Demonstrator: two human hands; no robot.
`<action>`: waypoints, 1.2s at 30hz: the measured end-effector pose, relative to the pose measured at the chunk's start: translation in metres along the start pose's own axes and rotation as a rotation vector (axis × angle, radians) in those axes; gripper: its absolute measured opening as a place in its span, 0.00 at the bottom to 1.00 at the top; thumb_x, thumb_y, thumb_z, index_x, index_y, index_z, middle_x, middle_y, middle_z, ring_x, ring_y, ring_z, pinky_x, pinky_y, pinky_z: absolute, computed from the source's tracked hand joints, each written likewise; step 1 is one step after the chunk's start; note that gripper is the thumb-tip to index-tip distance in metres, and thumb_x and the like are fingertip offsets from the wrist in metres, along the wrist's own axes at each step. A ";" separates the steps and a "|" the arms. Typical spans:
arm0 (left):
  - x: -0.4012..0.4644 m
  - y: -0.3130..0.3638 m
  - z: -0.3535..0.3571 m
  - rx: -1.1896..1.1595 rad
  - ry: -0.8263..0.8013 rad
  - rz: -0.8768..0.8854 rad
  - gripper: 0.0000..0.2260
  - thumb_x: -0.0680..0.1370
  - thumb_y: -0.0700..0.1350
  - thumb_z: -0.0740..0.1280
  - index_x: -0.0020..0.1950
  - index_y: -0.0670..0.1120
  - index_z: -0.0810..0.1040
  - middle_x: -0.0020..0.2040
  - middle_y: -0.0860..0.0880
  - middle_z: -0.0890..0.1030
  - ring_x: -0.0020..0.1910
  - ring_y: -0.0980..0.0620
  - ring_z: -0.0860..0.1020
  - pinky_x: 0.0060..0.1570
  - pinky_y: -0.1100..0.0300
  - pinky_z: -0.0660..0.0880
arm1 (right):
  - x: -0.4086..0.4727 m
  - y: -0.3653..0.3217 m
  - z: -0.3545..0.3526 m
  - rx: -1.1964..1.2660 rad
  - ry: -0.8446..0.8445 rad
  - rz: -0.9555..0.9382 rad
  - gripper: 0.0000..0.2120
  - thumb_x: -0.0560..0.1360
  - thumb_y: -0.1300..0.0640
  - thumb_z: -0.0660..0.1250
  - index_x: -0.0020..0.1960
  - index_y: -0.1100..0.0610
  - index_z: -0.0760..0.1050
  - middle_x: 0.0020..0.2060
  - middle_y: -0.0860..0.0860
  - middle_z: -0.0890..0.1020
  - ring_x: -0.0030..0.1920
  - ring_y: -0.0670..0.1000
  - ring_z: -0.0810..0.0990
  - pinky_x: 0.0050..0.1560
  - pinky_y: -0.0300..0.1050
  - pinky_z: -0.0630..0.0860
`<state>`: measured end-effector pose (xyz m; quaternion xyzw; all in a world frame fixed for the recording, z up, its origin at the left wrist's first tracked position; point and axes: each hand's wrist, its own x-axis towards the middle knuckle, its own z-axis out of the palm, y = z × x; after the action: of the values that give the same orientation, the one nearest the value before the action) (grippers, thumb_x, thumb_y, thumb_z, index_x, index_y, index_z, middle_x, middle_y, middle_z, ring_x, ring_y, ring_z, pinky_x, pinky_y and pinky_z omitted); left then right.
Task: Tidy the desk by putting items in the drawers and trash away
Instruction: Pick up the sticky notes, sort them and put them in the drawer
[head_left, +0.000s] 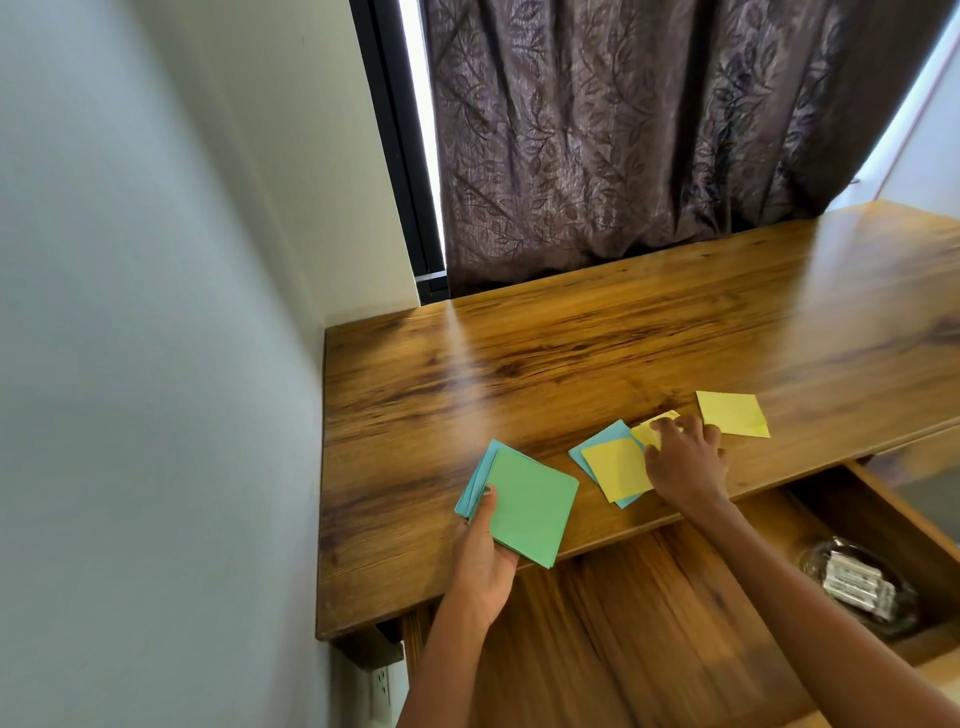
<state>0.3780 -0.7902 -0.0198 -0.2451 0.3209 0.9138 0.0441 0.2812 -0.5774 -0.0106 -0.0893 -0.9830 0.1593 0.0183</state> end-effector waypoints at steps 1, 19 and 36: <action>0.000 0.000 0.000 0.001 -0.005 -0.003 0.15 0.79 0.42 0.62 0.65 0.44 0.71 0.53 0.41 0.82 0.53 0.44 0.80 0.43 0.48 0.78 | 0.004 -0.004 -0.002 0.010 -0.004 -0.042 0.20 0.78 0.53 0.60 0.69 0.52 0.66 0.70 0.56 0.63 0.71 0.60 0.57 0.67 0.61 0.61; 0.000 0.001 -0.001 0.021 -0.008 -0.017 0.13 0.79 0.43 0.63 0.63 0.45 0.72 0.50 0.42 0.84 0.51 0.45 0.81 0.44 0.49 0.79 | 0.062 -0.043 -0.013 0.153 -0.464 -0.186 0.22 0.64 0.59 0.78 0.55 0.61 0.75 0.51 0.54 0.77 0.54 0.53 0.75 0.48 0.43 0.71; 0.003 0.001 -0.003 0.048 -0.047 0.006 0.13 0.79 0.43 0.62 0.64 0.44 0.72 0.52 0.41 0.82 0.52 0.44 0.80 0.49 0.46 0.78 | 0.060 -0.047 -0.042 -0.047 0.084 -0.251 0.10 0.78 0.57 0.61 0.55 0.56 0.78 0.59 0.57 0.74 0.63 0.59 0.67 0.60 0.53 0.65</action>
<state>0.3767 -0.7929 -0.0232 -0.2215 0.3423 0.9115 0.0549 0.2167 -0.5977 0.0451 0.0277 -0.9883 0.1289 0.0771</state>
